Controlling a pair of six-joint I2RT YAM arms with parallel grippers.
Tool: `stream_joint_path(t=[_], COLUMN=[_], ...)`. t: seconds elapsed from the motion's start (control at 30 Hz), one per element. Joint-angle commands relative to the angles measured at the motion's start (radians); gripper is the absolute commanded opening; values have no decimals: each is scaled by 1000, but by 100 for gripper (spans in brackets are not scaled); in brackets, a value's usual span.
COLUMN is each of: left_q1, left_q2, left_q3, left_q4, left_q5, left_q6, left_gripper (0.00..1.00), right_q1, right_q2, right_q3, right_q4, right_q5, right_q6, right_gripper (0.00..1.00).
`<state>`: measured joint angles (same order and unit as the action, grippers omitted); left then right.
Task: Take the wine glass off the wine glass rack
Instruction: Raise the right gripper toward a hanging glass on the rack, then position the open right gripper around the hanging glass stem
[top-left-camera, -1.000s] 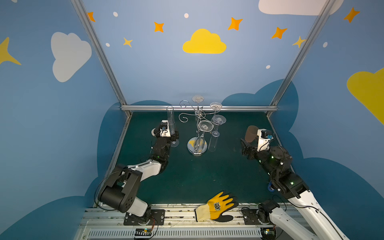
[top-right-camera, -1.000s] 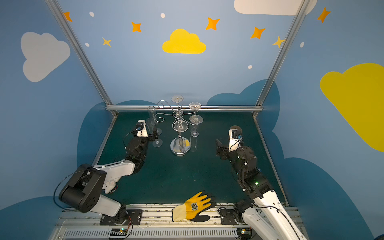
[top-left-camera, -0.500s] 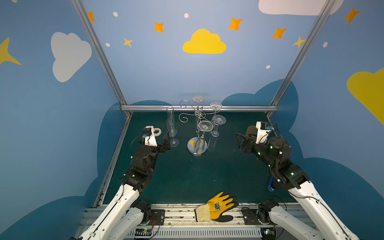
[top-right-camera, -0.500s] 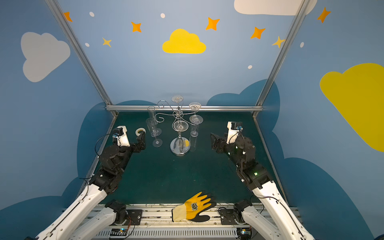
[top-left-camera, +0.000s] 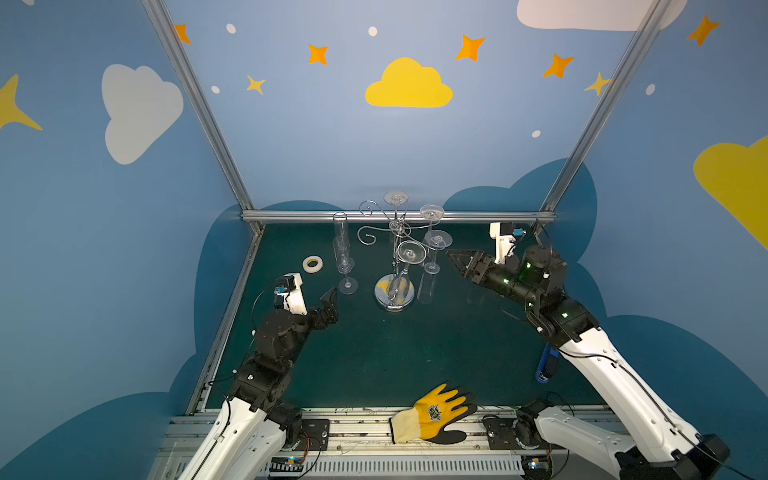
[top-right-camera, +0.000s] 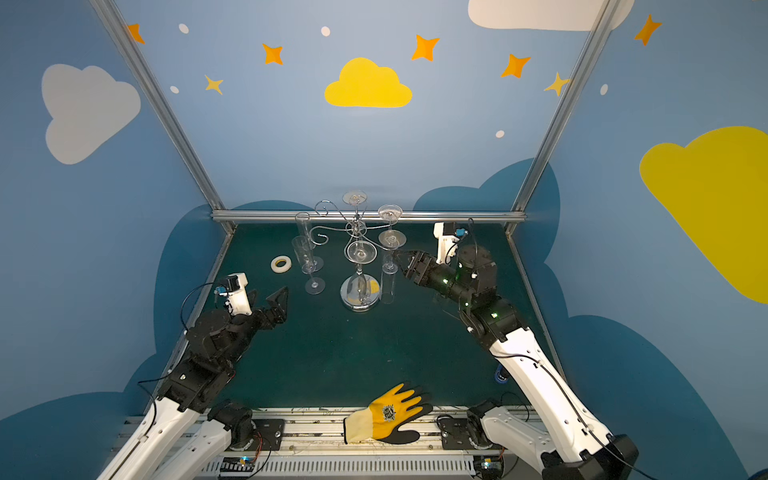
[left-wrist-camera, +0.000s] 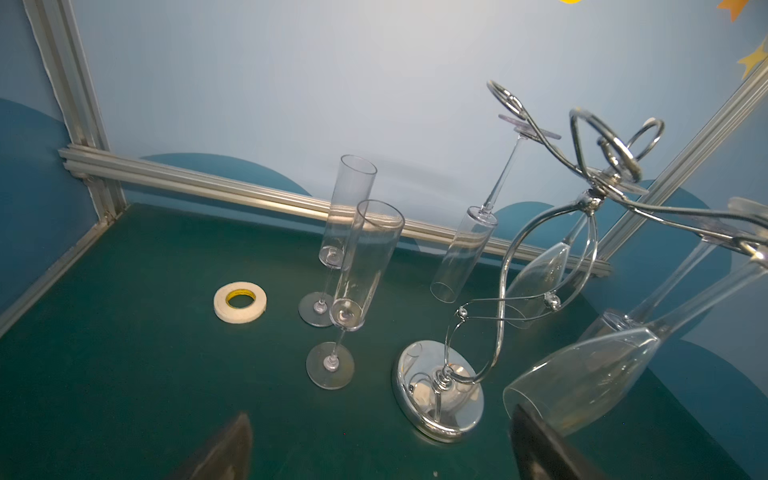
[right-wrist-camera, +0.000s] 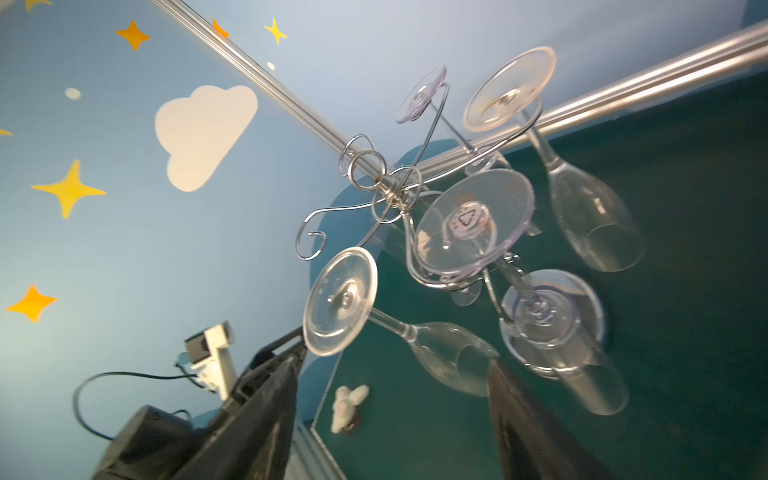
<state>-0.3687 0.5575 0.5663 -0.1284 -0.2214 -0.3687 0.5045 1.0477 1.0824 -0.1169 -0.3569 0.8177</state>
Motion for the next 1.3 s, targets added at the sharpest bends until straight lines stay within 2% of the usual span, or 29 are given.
stream_joint_path(t=[0.0,0.4,0.6,0.9,1.27], left_q1=[3,0,-1,-1,-1], left_q2=[-9,24,10,10,4], left_q3=[-9,-19,-30,-42,-55], left_q4=[-6,9,11,18,34], left_q5=[50,121,105,114,128], left_q6=[-36,-73,-54,-30,-41], left_gripper=[95,95,95,96,96], right_q1=[18,107,130,138,144], right_q2=[29,92,114,149,159], right_q3=[27,31,30,-22,-56], right_q4=[86,152,169,277,320], right_q5=[-86,-59,-31,-8,16], right_q6=[140,223,246,353,404], right_gripper=[69,58,54,48,37])
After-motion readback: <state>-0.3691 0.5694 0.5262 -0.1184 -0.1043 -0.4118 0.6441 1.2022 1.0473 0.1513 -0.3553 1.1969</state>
